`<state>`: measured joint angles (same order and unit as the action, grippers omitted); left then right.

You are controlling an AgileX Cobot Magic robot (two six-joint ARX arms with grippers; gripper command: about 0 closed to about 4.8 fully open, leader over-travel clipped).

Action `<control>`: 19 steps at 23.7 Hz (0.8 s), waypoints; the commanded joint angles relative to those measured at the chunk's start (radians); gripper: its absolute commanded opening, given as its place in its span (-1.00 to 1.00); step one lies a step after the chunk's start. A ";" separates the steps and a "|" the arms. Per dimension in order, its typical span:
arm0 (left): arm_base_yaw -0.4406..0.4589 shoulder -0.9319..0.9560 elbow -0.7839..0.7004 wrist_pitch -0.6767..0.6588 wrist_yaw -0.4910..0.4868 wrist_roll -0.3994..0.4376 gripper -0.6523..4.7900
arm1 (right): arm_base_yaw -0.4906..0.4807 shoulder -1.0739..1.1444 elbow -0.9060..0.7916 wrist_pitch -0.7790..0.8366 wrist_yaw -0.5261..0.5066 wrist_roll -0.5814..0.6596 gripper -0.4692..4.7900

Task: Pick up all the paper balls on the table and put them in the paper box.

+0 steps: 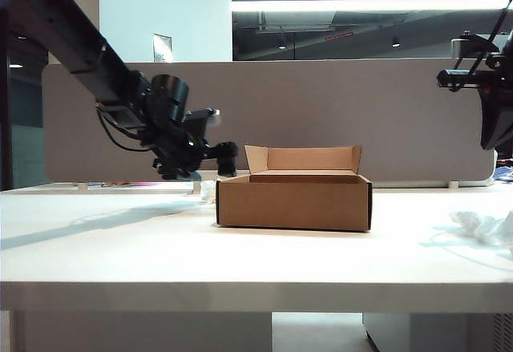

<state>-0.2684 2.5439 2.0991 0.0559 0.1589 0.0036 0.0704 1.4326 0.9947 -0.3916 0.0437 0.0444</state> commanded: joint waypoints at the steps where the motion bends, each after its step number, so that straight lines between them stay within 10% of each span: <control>1: -0.017 0.021 0.005 0.052 -0.055 0.081 1.00 | 0.001 -0.003 0.006 0.014 -0.002 0.000 -0.82; 12: -0.019 0.046 0.005 0.070 -0.121 0.093 0.82 | 0.001 -0.003 0.006 -0.001 -0.002 0.000 -0.82; 19: -0.016 0.056 0.005 0.089 -0.122 0.094 -0.70 | 0.001 -0.003 0.006 -0.028 -0.002 0.000 -0.82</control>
<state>-0.2855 2.6022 2.0983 0.1249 0.0372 0.0978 0.0708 1.4326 0.9947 -0.4202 0.0437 0.0448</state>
